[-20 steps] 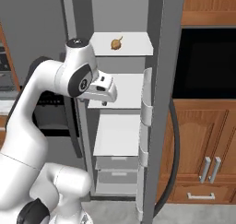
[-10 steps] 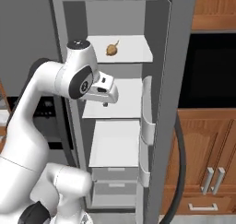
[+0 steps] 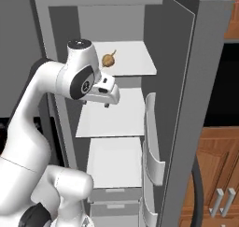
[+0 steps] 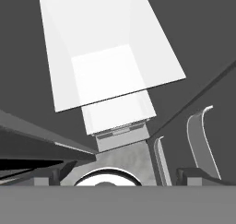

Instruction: Place the cold items (onion and peach) from the fridge in one tupperware on the dining counter. Place the warm items (hot dog and kebab skewer) in the stove area in another tupperware.

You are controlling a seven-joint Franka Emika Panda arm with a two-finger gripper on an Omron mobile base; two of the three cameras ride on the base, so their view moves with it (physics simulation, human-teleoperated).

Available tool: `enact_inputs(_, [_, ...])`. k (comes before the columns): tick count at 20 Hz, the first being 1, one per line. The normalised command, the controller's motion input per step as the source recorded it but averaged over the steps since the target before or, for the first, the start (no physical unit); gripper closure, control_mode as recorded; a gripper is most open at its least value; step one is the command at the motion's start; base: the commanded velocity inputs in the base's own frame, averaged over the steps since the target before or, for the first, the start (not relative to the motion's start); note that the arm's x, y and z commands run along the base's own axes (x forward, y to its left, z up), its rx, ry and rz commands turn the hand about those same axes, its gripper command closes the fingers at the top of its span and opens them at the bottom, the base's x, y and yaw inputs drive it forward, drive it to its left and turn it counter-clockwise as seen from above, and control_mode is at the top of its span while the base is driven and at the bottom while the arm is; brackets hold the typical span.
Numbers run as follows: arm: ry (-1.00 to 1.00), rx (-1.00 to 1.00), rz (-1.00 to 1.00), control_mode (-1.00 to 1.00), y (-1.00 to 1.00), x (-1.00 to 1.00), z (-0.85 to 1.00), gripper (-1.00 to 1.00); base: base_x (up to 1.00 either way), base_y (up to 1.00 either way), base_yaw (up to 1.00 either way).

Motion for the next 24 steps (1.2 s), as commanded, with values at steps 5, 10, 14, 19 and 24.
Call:
enact_inputs(5, [0.0,0.0,0.0,1.0,0.0,0.0,0.0,-1.0,0.56,-0.04,-0.04])
enact_inputs(10, [0.0,0.13,0.0,-1.0,-0.04,0.16,0.52,-1.0,0.05,-0.03,0.0])
enact_inputs(14, [0.0,0.18,0.01,-1.0,0.0,0.43,0.78,-1.0,0.0,0.0,0.0])
enact_inputs(19, [0.0,0.11,0.0,-1.0,0.08,0.52,0.53,-1.0,0.0,0.0,0.0])
enact_inputs(24, [-0.09,0.05,0.0,-1.0,0.02,0.48,0.04,-1.0,0.0,0.0,0.0])
